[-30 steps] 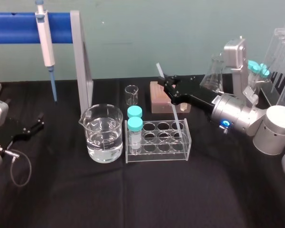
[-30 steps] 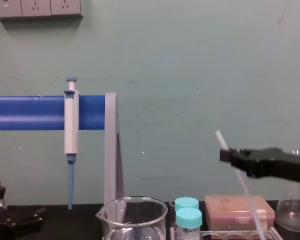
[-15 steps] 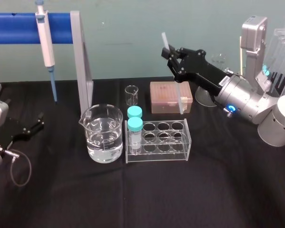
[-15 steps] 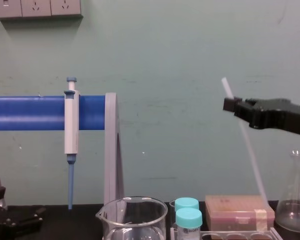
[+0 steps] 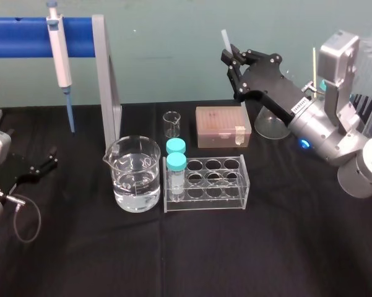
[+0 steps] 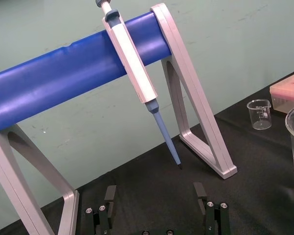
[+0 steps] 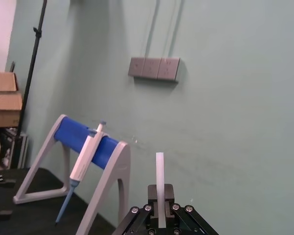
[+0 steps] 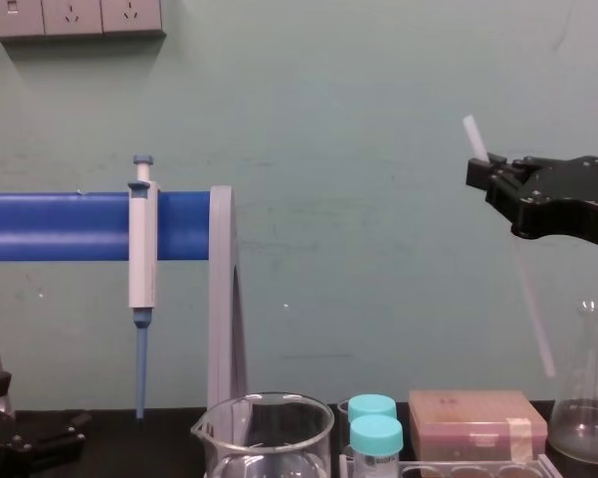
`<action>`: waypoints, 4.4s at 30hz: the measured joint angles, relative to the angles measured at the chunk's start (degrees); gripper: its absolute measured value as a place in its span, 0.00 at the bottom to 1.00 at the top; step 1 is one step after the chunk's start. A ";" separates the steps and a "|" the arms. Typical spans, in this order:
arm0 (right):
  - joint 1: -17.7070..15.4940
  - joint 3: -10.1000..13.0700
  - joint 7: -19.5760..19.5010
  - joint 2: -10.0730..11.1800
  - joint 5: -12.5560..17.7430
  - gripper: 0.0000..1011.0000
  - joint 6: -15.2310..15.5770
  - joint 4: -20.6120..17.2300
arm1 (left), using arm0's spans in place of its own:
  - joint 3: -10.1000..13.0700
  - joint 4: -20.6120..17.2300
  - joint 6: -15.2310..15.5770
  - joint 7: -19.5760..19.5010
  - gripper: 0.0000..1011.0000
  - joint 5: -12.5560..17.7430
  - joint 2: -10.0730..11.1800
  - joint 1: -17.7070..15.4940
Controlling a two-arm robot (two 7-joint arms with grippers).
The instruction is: Pick up the stirring rod with one hand, then place it down.
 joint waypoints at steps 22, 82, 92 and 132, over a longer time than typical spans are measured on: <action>-2.00 2.67 5.38 -4.54 4.26 0.07 -7.19 7.08 | 0.00 0.00 0.00 0.00 0.99 0.00 0.00 0.00; -1.85 2.47 5.28 -4.38 4.24 0.07 -7.30 6.96 | 0.00 0.00 0.00 0.00 0.99 0.00 0.00 0.00; -1.85 2.47 5.28 -4.38 4.24 0.07 -7.30 6.96 | 0.00 0.00 0.00 0.00 0.99 0.00 0.00 0.00; -1.85 2.47 5.29 -4.38 4.24 0.07 -7.30 6.96 | 0.00 0.00 0.00 0.00 0.99 0.00 0.00 0.00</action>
